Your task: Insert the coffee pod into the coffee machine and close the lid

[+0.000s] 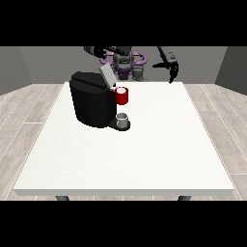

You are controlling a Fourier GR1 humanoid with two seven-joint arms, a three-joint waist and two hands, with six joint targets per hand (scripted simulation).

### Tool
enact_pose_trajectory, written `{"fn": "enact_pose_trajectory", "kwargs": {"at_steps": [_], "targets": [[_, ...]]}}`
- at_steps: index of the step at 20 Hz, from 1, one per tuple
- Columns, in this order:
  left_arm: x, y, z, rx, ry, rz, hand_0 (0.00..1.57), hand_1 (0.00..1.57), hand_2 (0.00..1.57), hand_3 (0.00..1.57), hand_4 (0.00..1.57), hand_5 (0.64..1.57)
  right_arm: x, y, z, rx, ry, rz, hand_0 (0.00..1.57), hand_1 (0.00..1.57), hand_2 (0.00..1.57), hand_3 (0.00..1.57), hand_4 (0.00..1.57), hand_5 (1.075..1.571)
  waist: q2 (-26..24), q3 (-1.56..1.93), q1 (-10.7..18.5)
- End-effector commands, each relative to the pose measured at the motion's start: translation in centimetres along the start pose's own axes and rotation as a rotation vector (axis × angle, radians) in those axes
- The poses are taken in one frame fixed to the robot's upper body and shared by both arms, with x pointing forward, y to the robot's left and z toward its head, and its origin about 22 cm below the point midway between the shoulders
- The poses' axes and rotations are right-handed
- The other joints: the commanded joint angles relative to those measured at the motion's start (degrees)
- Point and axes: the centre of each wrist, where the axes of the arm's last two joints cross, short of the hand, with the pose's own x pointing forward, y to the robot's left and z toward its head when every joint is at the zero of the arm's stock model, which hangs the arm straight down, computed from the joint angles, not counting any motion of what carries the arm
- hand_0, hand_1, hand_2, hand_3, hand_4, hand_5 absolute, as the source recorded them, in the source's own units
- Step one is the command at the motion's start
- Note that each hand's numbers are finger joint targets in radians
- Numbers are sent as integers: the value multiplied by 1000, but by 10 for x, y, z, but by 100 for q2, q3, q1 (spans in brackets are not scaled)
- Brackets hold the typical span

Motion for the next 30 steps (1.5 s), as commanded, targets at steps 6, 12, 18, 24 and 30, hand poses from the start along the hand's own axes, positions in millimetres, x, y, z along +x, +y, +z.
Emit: {"fn": "enact_pose_trajectory", "kwargs": {"at_steps": [6, 12, 18, 24, 30], "targets": [[9, 7, 2, 26, -99, -25, 0, 0, 0, 0, 306, 1571, -5, -17, -40, -77, 7, 6, 0, 0, 0, 0, 414, 1571, 628, 0, 106], [23, -6, -10, 20, -57, -2, 0, 0, 0, 0, 353, 1571, -23, -18, -45, -78, 58, -11, 0, 0, 0, 0, 406, 1571, 474, 1, 63], [26, 13, -2, -13, -92, -16, 0, 0, 0, 0, 367, 1571, -35, -40, -60, -101, 54, 28, 0, 0, 0, 0, 420, 1571, 697, 1, 175], [32, 18, -20, 18, -129, -31, 0, 0, 0, 0, 355, 1571, -28, -48, -73, -113, -16, -8, 0, 0, 0, 0, 363, 1571, 1076, 1, 167], [26, 20, -21, 10, -121, -21, 0, 0, 0, 0, 350, 1571, -16, -26, -85, -71, -21, 11, 0, 0, 0, 0, 423, 1571, 1044, 0, 250]]}}
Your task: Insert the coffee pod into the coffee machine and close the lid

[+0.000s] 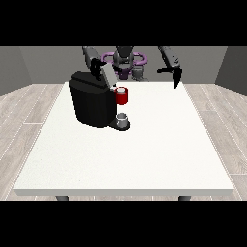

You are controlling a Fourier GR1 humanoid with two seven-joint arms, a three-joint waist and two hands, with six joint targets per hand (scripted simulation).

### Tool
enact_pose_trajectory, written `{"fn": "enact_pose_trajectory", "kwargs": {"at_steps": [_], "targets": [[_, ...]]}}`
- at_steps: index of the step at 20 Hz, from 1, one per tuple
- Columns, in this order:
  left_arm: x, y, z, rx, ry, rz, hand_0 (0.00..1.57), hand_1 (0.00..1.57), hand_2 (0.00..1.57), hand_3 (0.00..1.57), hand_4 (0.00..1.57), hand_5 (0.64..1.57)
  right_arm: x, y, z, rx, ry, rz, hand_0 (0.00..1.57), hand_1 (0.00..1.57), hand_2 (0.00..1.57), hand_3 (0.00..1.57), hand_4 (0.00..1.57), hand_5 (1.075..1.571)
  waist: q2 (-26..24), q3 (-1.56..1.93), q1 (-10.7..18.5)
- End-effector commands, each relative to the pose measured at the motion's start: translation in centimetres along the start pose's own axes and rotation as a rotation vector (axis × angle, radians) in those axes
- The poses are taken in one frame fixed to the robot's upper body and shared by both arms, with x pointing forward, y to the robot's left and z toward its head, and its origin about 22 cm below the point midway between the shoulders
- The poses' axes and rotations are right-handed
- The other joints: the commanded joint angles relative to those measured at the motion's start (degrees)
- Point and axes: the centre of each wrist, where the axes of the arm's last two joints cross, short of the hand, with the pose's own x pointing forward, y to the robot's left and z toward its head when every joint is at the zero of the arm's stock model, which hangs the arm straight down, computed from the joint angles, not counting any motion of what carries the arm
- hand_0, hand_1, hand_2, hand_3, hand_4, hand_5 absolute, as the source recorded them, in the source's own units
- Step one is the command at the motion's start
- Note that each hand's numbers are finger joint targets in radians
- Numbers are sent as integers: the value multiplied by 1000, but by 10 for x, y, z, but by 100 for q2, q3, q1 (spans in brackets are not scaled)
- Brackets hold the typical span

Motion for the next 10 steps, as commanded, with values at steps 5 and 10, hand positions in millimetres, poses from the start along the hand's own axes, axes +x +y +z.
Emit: {"fn": "enact_pose_trajectory", "kwargs": {"at_steps": [5, 10], "targets": [[1, 18, 9, -9, 9, 18, 0, 0, 0, 0, 369, 1571, -10, 26, 2, 43, 31, 29, 0, 0, 0, 0, 441, 1571, 5, 45, 244], [4, 15, -7, -38, 22, 2, 0, 0, 0, 0, 394, 1571, 25, 39, -22, 78, -5, 73, 0, 0, 0, 0, 421, 1571, 74, 43, 406]]}}
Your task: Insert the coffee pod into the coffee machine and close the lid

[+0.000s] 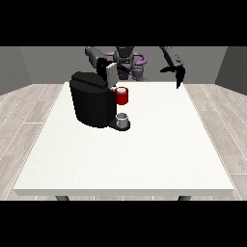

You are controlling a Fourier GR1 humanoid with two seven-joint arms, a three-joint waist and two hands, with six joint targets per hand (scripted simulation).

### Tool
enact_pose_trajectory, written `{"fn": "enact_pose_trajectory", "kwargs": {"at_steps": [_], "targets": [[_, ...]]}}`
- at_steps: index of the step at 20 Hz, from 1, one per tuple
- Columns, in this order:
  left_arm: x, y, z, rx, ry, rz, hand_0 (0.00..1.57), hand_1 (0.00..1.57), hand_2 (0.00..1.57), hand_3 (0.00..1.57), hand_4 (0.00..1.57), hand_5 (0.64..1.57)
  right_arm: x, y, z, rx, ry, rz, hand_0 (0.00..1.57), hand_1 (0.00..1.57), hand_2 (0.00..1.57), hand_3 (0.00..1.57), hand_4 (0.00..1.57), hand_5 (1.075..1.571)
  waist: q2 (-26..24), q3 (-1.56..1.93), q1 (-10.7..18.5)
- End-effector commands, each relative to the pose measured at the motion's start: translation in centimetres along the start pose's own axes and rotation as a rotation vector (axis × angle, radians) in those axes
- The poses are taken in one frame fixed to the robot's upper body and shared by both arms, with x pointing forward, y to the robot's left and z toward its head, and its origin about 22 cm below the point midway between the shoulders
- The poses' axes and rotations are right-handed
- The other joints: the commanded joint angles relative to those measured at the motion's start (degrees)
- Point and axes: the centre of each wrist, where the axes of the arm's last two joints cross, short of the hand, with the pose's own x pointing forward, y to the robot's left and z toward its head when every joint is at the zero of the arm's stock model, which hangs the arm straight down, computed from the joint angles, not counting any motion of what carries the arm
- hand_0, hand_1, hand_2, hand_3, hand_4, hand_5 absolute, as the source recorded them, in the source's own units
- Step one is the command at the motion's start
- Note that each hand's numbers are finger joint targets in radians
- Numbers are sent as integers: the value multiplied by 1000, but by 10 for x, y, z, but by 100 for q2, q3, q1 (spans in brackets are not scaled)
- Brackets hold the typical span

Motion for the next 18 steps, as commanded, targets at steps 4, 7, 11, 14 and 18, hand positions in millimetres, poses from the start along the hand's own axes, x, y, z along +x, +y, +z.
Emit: {"fn": "enact_pose_trajectory", "kwargs": {"at_steps": [4, 7, 11, 14, 18], "targets": [[-1, -3, -9, -30, -11, 23, 0, 0, 0, 0, 343, 1571, 24, 25, -13, 94, -59, 105, 0, 0, 0, 0, 374, 1571, 235, -36, 355], [-6, -3, -8, -24, 17, 17, 0, 0, 0, 0, 319, 1571, 41, 42, -11, 122, -58, 110, 0, 0, 0, 0, 353, 1571, 45, -38, 356], [10, -6, -36, -58, -49, 9, 0, 0, 0, 0, 363, 1571, 70, 35, -34, 115, -179, 182, 0, 0, 0, 0, 455, 1571, 393, -36, 509], [-1, -18, -25, -51, -39, 8, 0, 0, 0, 0, 341, 1571, 59, 46, -29, 147, -171, 123, 0, 0, 0, 0, 352, 1571, 279, -33, 420], [-12, -21, -12, -57, -26, 30, 0, 0, 0, 0, 366, 1571, 63, 67, -27, 183, -201, 120, 0, 0, 0, 0, 385, 1571, 218, -34, 470]]}}
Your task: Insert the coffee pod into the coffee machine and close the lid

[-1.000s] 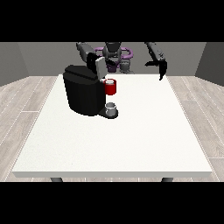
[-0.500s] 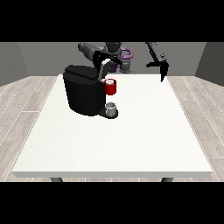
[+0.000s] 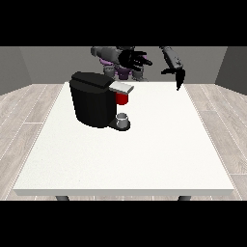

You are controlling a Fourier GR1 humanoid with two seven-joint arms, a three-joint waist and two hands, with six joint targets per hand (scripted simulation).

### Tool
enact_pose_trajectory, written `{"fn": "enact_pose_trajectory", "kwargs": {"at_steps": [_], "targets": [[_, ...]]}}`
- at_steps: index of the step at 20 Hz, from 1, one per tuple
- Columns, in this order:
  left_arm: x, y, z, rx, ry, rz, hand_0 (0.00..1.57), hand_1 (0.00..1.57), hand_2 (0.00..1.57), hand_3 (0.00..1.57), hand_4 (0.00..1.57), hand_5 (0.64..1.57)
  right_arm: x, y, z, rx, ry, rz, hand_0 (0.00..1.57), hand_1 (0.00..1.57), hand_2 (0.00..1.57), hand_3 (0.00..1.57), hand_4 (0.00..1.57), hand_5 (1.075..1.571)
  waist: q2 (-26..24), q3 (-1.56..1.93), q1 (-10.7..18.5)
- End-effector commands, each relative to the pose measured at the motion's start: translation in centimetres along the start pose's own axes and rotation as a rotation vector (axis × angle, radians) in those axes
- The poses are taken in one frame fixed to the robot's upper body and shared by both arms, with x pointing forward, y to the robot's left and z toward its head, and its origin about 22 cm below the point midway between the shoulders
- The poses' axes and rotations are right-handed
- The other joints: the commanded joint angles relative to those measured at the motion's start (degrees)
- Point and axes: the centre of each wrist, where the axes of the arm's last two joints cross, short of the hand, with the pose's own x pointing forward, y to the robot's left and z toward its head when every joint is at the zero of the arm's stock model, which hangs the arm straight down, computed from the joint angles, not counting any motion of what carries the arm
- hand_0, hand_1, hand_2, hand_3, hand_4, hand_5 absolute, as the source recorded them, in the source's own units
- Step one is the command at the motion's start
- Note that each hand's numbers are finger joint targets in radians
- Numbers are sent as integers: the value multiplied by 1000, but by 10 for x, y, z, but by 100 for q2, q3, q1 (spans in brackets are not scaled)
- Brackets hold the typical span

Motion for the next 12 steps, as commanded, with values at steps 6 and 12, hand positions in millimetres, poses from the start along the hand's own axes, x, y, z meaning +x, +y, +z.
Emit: {"fn": "enact_pose_trajectory", "kwargs": {"at_steps": [6, 12], "targets": [[-14, -12, 15, -59, 22, 37, 0, 0, 0, 0, 168, 1571, -19, 39, 27, 134, 6, -21, 0, 0, 0, 0, 487, 1571, -219, -6, 230], [-21, 13, 37, 4, 57, 21, 0, 0, 0, 0, 168, 1571, -37, 72, 107, 347, -50, -209, 0, 0, 0, 0, 461, 1571, -381, -4, -88]]}}
